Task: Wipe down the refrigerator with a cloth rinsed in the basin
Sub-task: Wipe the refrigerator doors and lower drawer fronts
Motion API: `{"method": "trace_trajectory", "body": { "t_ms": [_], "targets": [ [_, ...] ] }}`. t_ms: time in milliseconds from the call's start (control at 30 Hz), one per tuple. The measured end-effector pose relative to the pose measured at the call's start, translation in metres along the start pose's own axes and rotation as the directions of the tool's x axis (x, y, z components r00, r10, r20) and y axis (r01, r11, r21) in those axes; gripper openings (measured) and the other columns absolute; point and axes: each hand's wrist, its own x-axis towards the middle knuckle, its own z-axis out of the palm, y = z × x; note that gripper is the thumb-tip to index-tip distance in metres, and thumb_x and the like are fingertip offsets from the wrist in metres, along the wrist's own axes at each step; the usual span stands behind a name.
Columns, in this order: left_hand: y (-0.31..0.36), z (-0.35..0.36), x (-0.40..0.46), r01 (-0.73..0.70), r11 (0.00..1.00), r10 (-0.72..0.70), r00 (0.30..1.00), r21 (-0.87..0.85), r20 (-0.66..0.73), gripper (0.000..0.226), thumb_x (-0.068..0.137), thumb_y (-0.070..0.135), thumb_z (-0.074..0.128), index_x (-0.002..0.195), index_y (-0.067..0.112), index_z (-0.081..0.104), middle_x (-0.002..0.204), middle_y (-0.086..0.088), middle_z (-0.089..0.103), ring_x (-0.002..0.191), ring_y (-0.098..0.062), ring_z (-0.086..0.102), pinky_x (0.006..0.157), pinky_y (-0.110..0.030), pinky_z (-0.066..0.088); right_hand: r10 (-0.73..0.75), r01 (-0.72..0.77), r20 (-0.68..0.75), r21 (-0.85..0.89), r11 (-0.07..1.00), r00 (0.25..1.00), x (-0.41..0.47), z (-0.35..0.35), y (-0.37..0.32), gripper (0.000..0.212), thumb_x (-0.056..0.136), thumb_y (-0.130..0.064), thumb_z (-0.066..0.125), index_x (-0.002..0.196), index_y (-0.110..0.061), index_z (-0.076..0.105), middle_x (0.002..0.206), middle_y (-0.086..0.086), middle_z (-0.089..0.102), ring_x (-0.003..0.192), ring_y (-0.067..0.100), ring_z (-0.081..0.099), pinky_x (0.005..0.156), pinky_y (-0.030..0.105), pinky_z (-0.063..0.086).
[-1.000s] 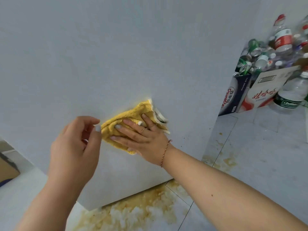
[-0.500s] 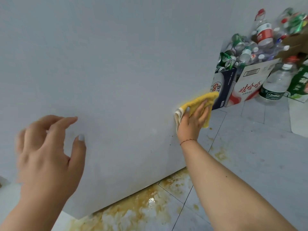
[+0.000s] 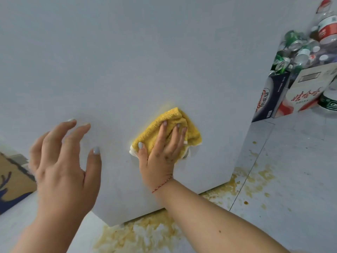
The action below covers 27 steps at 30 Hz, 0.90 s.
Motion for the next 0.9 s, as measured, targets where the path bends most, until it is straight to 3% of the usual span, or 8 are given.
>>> {"method": "trace_trajectory", "body": {
  "t_ms": [133, 267, 400, 533, 633, 767, 833, 900],
  "targets": [
    [-0.003, -0.017, -0.007, 0.076, 0.996, -0.071, 0.992, 0.044, -0.107, 0.032, 0.089, 0.018, 0.050, 0.115, 0.003, 0.060, 0.123, -0.016, 0.056, 0.114, -0.028, 0.035, 0.095, -0.048, 0.033, -0.277, 0.279, 0.034, -0.161, 0.947, 0.960, -0.001, 0.005, 0.002, 0.068, 0.092, -0.049, 0.048, 0.145, -0.019, 0.018, 0.143, 0.015, 0.022, 0.143, 0.039, 0.007, 0.110, 0.054, 0.026],
    [-0.026, -0.032, -0.015, 0.246, 0.969, -0.242, 0.957, 0.004, -0.157, 0.034, 0.089, 0.026, 0.045, 0.114, 0.007, 0.060, 0.118, -0.010, 0.057, 0.114, -0.023, 0.037, 0.095, -0.029, 0.026, -0.448, 0.456, 0.085, -0.191, 0.870, 0.890, -0.008, 0.019, -0.019, 0.065, 0.092, -0.049, 0.048, 0.145, -0.024, 0.019, 0.149, 0.011, 0.014, 0.146, 0.032, -0.001, 0.101, 0.058, 0.036],
    [-0.047, -0.045, -0.020, 0.308, 0.951, -0.307, 0.930, -0.022, -0.201, 0.029, 0.088, 0.022, 0.046, 0.111, 0.010, 0.059, 0.112, -0.003, 0.056, 0.111, -0.020, 0.039, 0.095, -0.041, 0.037, -0.586, 0.600, 0.130, -0.198, 0.775, 0.800, -0.018, 0.042, -0.060, 0.069, 0.090, -0.044, 0.051, 0.149, -0.026, 0.019, 0.150, 0.007, 0.005, 0.146, 0.030, -0.007, 0.110, 0.064, 0.017],
    [-0.063, -0.053, -0.023, 0.353, 0.931, -0.364, 0.893, -0.091, -0.263, 0.033, 0.086, 0.025, 0.042, 0.109, 0.009, 0.058, 0.106, 0.003, 0.051, 0.103, -0.007, 0.036, 0.092, -0.050, 0.041, -0.699, 0.720, 0.177, -0.133, 0.681, 0.693, -0.028, 0.059, -0.099, 0.059, 0.091, -0.032, 0.053, 0.145, -0.028, 0.032, 0.152, 0.002, 0.019, 0.147, 0.025, 0.000, 0.115, 0.057, 0.002],
    [-0.065, -0.051, -0.022, 0.344, 0.933, -0.361, 0.888, -0.111, -0.286, 0.032, 0.089, 0.028, 0.042, 0.108, 0.006, 0.057, 0.102, 0.004, 0.050, 0.101, -0.005, 0.036, 0.090, -0.049, 0.042, -0.815, 0.854, 0.267, -0.072, 0.515, 0.514, -0.032, 0.062, -0.106, 0.054, 0.094, -0.016, 0.041, 0.147, -0.025, 0.034, 0.154, -0.002, 0.027, 0.145, 0.022, 0.017, 0.117, 0.052, -0.001],
    [-0.061, -0.044, -0.024, 0.313, 0.942, -0.335, 0.902, -0.123, -0.273, 0.030, 0.089, 0.025, 0.045, 0.106, 0.004, 0.057, 0.101, 0.003, 0.049, 0.101, -0.014, 0.041, 0.089, -0.048, 0.042, -0.880, 0.980, 0.437, -0.023, 0.197, 0.187, -0.035, 0.062, -0.081, 0.055, 0.092, -0.008, 0.028, 0.145, -0.018, 0.036, 0.153, -0.001, 0.033, 0.142, 0.016, 0.027, 0.118, 0.047, -0.002],
    [-0.057, -0.041, -0.026, 0.310, 0.944, -0.330, 0.909, -0.115, -0.254, 0.030, 0.089, 0.025, 0.044, 0.106, 0.004, 0.057, 0.101, 0.002, 0.050, 0.101, -0.017, 0.043, 0.089, -0.044, 0.041, -0.865, 0.997, 0.496, -0.006, 0.079, 0.072, -0.038, 0.061, -0.059, 0.053, 0.094, -0.011, 0.031, 0.146, -0.019, 0.037, 0.153, -0.001, 0.032, 0.142, 0.015, 0.028, 0.119, 0.047, -0.001],
    [-0.053, -0.037, -0.028, 0.313, 0.942, -0.333, 0.916, -0.120, -0.225, 0.028, 0.090, 0.025, 0.043, 0.104, 0.006, 0.058, 0.099, 0.001, 0.052, 0.099, -0.015, 0.042, 0.086, -0.035, 0.038, -0.845, 1.000, 0.535, 0.001, 0.003, 0.002, -0.037, 0.057, -0.036, 0.052, 0.094, -0.015, 0.031, 0.146, -0.020, 0.037, 0.153, -0.002, 0.031, 0.142, 0.016, 0.028, 0.118, 0.046, 0.000]
  ]
}}
